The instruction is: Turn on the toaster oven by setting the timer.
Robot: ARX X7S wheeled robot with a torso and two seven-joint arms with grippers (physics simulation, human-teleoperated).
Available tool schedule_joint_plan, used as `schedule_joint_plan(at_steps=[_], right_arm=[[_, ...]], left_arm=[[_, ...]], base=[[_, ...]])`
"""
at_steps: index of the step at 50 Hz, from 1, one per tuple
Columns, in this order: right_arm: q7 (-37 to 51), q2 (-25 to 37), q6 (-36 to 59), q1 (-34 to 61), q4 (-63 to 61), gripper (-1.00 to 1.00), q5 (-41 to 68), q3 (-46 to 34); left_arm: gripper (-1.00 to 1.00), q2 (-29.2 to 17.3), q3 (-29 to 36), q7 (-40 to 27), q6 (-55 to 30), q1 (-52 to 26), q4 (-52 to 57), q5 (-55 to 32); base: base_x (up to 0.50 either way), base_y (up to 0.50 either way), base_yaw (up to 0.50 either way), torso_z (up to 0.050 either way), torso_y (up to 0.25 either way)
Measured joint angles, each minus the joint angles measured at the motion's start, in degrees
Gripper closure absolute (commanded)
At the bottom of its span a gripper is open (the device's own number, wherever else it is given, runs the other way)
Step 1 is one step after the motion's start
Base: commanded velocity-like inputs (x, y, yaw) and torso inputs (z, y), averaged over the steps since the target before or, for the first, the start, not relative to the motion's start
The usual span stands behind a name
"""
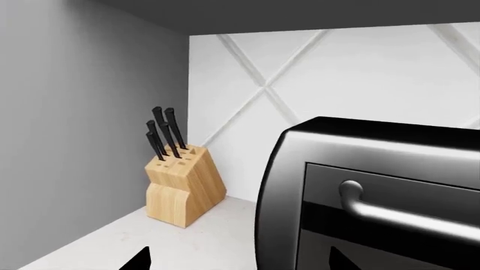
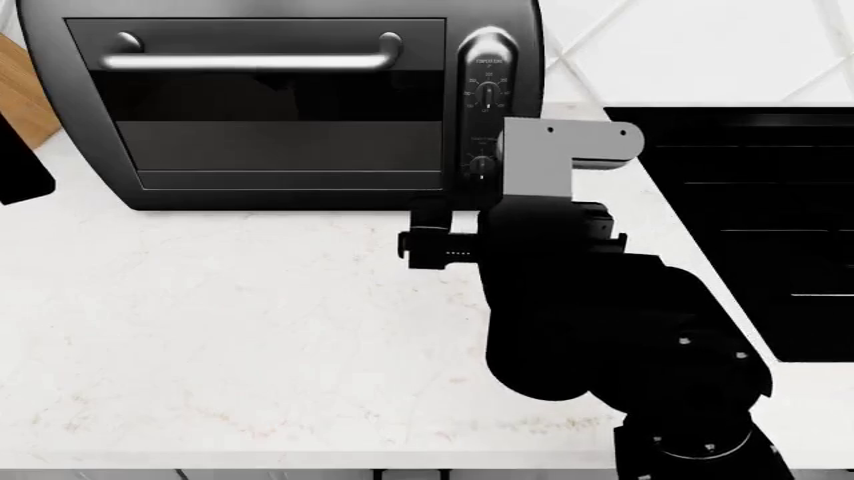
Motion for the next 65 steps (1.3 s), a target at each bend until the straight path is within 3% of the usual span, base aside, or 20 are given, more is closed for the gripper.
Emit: schedule_joint_plan(at_steps=[9,31,65], right_arm=[[0.1,0.3,-1.0,-0.1,-0.3,-1.00,-0.9,-0.9],[-5.8,3.1,-8.6,-0.6,-3.9,-1.00,-17.4,-10.8],[-8.3,1.8,-10.6,-1.2,2.3,-1.00,-17.4,-12.6]], left_arm=[[-1.00,-0.4,0.2,0.0,0.6,0.2,0.1,-0.1],[-1.00,-1.0,-0.2,0.6,1.8,2.5,0.4,0.2],[-1.00,-1.6,-0.2,1.1,3.7,4.8,0.3,0.6]], base=[[0.00,0.00,0.00,0.000,0.000],[0.00,0.00,0.00,0.000,0.000],[0.00,0.00,0.00,0.000,0.000]])
